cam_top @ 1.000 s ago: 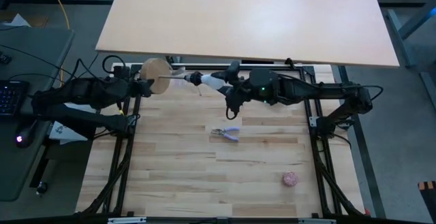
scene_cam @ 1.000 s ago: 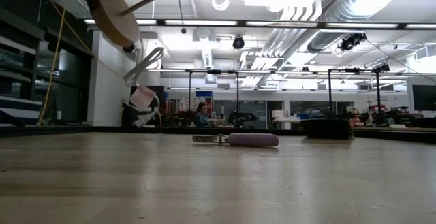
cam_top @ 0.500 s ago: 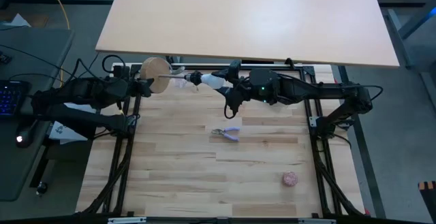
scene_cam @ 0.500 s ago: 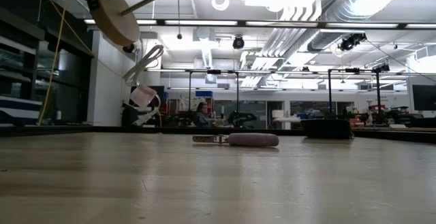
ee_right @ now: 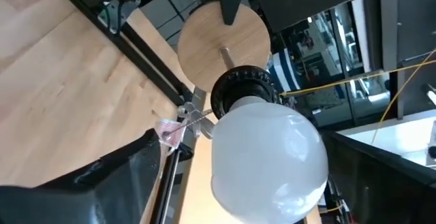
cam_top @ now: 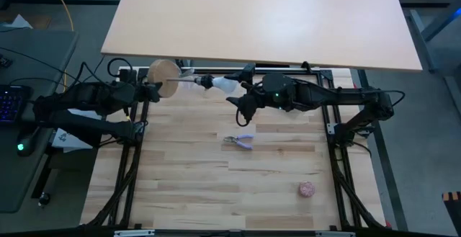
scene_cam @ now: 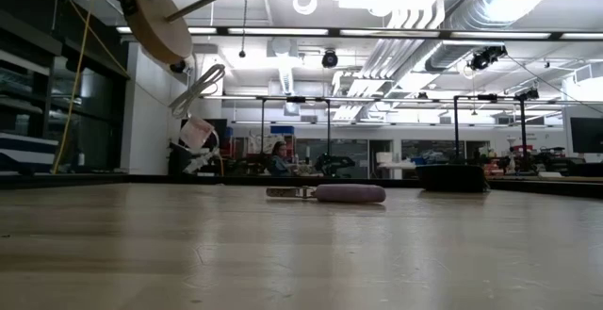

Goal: Screw lightbulb
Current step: Remove the light bulb from the lamp socket

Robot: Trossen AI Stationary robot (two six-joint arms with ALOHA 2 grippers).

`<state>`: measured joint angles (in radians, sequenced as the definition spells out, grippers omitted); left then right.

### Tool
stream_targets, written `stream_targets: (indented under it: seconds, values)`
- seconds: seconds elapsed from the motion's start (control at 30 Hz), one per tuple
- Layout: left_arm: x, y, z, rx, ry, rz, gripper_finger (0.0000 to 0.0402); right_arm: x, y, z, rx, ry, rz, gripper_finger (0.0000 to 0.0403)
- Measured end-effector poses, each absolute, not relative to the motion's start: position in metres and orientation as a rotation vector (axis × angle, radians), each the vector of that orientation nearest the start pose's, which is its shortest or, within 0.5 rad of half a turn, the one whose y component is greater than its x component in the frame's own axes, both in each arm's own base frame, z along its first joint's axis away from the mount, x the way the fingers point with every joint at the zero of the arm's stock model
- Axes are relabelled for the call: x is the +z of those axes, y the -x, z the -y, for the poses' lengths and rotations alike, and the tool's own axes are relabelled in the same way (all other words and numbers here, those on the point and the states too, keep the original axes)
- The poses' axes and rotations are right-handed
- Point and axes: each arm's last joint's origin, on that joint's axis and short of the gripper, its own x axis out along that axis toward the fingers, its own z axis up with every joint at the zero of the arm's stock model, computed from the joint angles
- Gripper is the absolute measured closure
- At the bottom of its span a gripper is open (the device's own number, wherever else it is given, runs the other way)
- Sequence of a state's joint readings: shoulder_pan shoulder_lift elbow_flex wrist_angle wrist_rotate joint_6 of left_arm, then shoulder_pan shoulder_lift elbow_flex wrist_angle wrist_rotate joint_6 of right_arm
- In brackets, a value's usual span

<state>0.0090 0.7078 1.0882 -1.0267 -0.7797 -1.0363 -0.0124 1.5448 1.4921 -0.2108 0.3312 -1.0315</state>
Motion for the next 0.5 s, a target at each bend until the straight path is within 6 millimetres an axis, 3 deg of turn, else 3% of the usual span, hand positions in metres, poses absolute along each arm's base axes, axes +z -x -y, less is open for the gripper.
stream_targets:
  seconds: [0.27,0.5]
  values:
    - [0.369,-0.094,-0.022,1.024,0.662,-0.138,0.0284,0.394,-0.351,0.014,-0.197,1.042,-0.386,0.0004]
    - [0.371,-0.092,-0.024,1.087,0.545,-0.125,0.0284,0.408,-0.339,0.014,-0.255,0.807,-0.311,0.0004]
